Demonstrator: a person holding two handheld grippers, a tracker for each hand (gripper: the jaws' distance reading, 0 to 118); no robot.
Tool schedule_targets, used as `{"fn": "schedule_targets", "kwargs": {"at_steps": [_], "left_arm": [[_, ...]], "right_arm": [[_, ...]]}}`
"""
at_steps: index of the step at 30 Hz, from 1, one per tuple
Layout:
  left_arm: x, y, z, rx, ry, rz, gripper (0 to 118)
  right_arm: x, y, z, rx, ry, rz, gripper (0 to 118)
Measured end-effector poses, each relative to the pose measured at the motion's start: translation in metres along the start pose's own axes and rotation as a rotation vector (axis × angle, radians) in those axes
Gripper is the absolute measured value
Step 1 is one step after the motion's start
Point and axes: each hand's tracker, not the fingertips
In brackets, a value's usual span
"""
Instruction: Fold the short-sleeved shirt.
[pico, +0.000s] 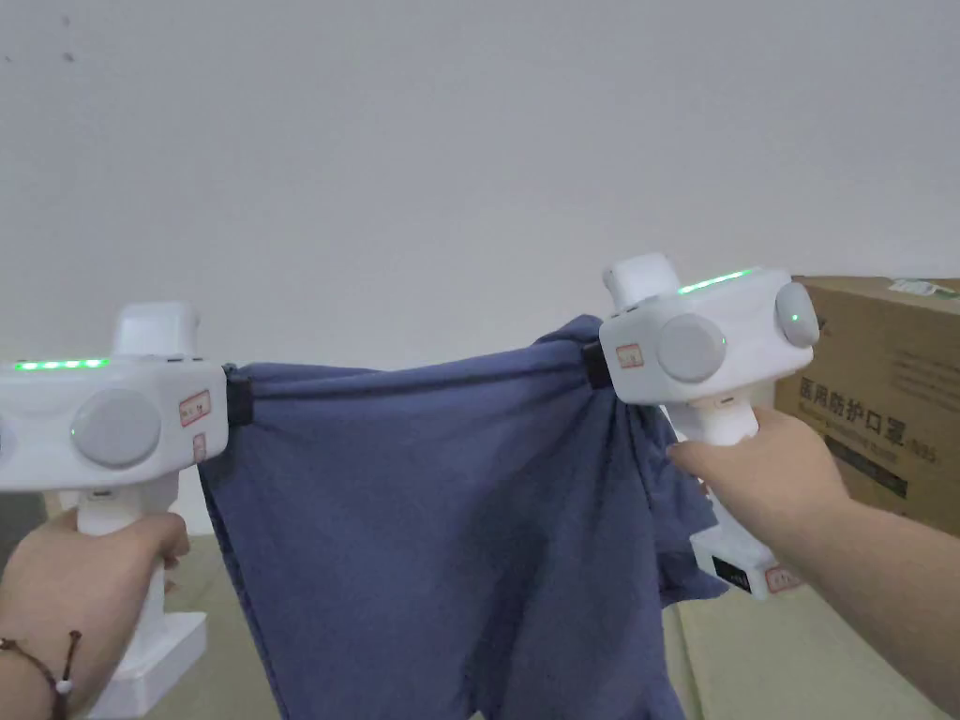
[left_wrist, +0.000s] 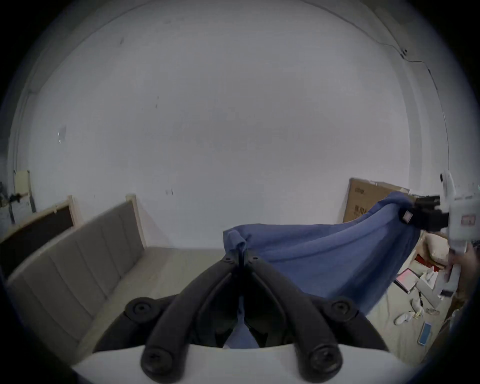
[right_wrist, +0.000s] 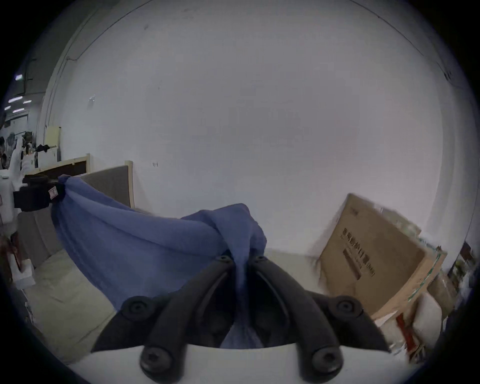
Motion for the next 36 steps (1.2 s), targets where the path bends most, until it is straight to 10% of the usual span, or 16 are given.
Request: {"fn": "schedule_targets", "kwargs": {"at_steps": [12, 22, 26, 31, 34, 36], "left_arm": [[0.027, -0.341, 0.029, -0.896, -0.353, 0.006, 1], [0.006, -0.349, 0.157, -1.050, -0.339, 0.269, 1], [0.010, -0.359, 0.188, -1.130, -0.367, 0.240, 1], [0.010, -0.366, 0.202, -1.075, -0.309, 0.305, 6], [0.004, -0.360, 0.209, -0.973, -0.271, 0.428, 28], [0.004, -0.353, 0.214, -0.928, -0.250, 0.466, 90]], "right_arm": [[-0.044, -0.372, 0.005, -0.718, 0.150, -0.133, 6], [-0.045, -0.384, 0.166, -0.825, 0.141, -0.043, 7], [-0.041, -0.403, 0.201, -0.918, 0.210, -0.234, 7], [-0.036, -0.405, 0.217, -0.896, 0.208, -0.276, 11], [-0.034, -0.395, 0.224, -0.818, 0.168, -0.329, 37], [-0.034, -0.385, 0.231, -0.778, 0.157, -0.346, 85]]}}
